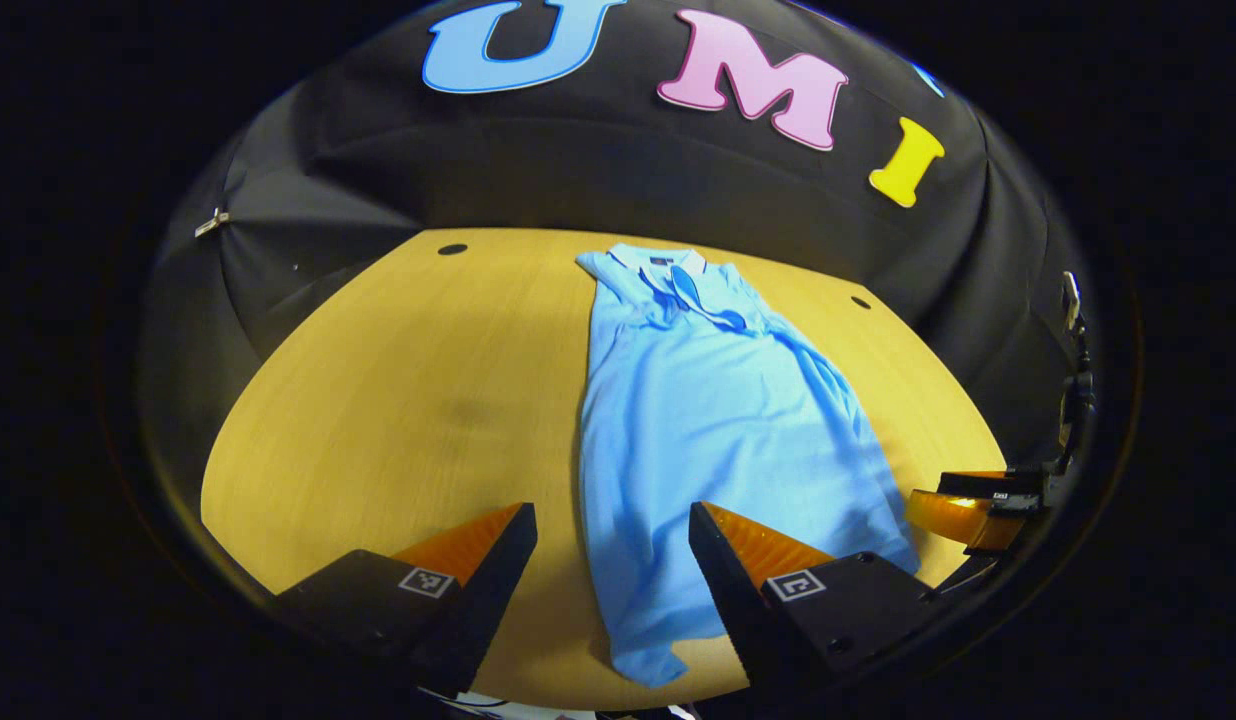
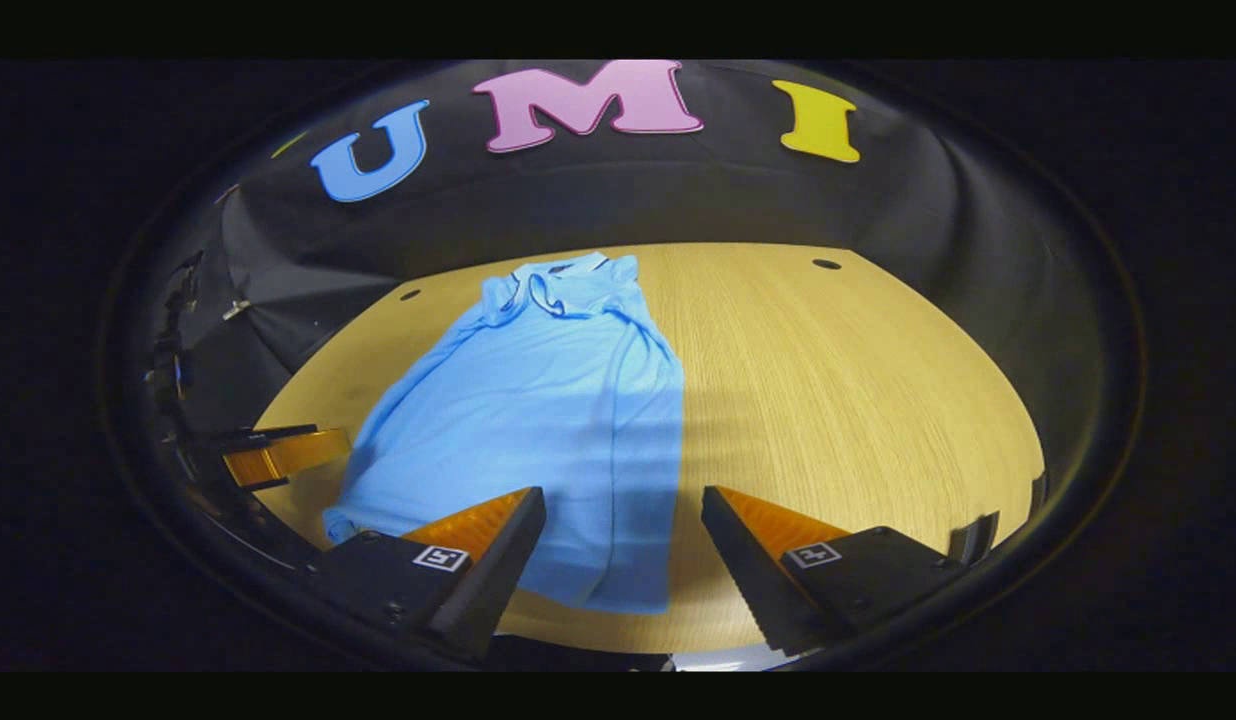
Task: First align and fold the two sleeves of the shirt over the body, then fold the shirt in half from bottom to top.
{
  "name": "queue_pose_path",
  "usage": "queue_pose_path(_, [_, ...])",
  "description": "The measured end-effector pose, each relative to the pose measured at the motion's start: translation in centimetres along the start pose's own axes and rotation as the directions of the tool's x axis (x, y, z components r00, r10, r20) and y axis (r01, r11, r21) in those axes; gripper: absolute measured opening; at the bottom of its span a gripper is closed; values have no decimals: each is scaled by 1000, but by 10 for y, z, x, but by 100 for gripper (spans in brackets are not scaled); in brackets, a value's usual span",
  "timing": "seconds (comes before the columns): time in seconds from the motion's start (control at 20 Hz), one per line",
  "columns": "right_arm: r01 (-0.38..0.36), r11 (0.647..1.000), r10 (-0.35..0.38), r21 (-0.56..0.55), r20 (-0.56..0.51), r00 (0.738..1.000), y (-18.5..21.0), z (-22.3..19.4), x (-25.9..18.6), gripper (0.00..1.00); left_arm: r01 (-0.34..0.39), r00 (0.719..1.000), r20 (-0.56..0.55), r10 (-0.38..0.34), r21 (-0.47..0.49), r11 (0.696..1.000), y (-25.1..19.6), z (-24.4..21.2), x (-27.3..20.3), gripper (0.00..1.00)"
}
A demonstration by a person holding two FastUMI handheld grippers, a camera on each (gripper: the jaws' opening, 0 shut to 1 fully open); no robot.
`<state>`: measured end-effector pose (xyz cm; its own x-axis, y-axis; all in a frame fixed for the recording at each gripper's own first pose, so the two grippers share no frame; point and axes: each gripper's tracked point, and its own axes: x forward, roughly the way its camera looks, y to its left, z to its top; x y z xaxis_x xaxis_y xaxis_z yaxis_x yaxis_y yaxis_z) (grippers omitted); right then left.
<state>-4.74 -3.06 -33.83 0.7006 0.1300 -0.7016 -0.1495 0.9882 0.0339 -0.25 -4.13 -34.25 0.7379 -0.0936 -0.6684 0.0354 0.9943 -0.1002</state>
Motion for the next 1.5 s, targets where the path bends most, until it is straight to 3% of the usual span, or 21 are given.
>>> queue_pose_path(0.5, [65,998,-65,-3,-73,995,-4,-47,-1,99,-80,993,-79,88,99,992,-9,-56,1,98])
queue_pose_path(0.55, [66,998,-67,-19,-43,997,-2,-43,-2,92,-83,993,-75,92,110,990,-9,-56,1,98])
queue_pose_path(0.7, [53,996,-56,-74,-50,997,3,-49,3,98,-88,993,-75,96,104,991,-12,-56,3,94])
queue_pose_path(0.75, [53,996,-56,-77,-44,997,5,-45,1,82,-87,992,-77,95,109,990,-13,-56,5,92])
queue_pose_path(0.8, [44,996,-49,-82,-52,997,7,-46,2,81,-69,993,-83,78,113,991,-18,-56,6,89])
queue_pose_path(0.85, [39,995,-43,-88,-49,998,9,-44,5,73,-64,994,-83,75,129,990,-21,-55,6,87])
queue_pose_path(0.95, [28,995,-34,-91,-64,997,13,-42,8,55,-44,994,-92,58,145,988,-28,-55,8,69])
queue_pose_path(1.0, [23,996,-30,-91,-71,997,16,-42,11,51,-38,994,-97,53,151,988,-32,-56,9,55])
queue_pose_path(1.05, [21,996,-27,-85,-76,997,17,-40,13,35,-34,994,-102,50,153,988,-36,-55,8,53])
queue_pose_path(1.1, [22,997,-27,-69,-78,997,18,-38,12,24,-34,993,-104,51,153,988,-39,-56,11,30])
queue_pose_path(1.15, [21,998,-26,-61,-82,996,18,-39,15,10,-37,993,-105,54,155,987,-41,-55,12,27])
queue_pose_path(1.3, [-14,996,5,-92,-98,995,21,-40,18,9,-35,994,-99,48,137,990,-43,-53,12,6])
queue_pose_path(1.35, [-25,995,15,-96,-110,994,21,-39,14,1,-31,994,-102,44,130,991,-43,-52,13,8])
queue_pose_path(1.4, [-33,996,22,-88,-118,993,21,-39,15,6,-25,993,-110,39,126,992,-44,-53,14,6])
queue_pose_path(1.5, [-46,995,33,-90,-145,989,21,-40,18,6,-14,991,-130,29,121,993,-44,-52,14,7])
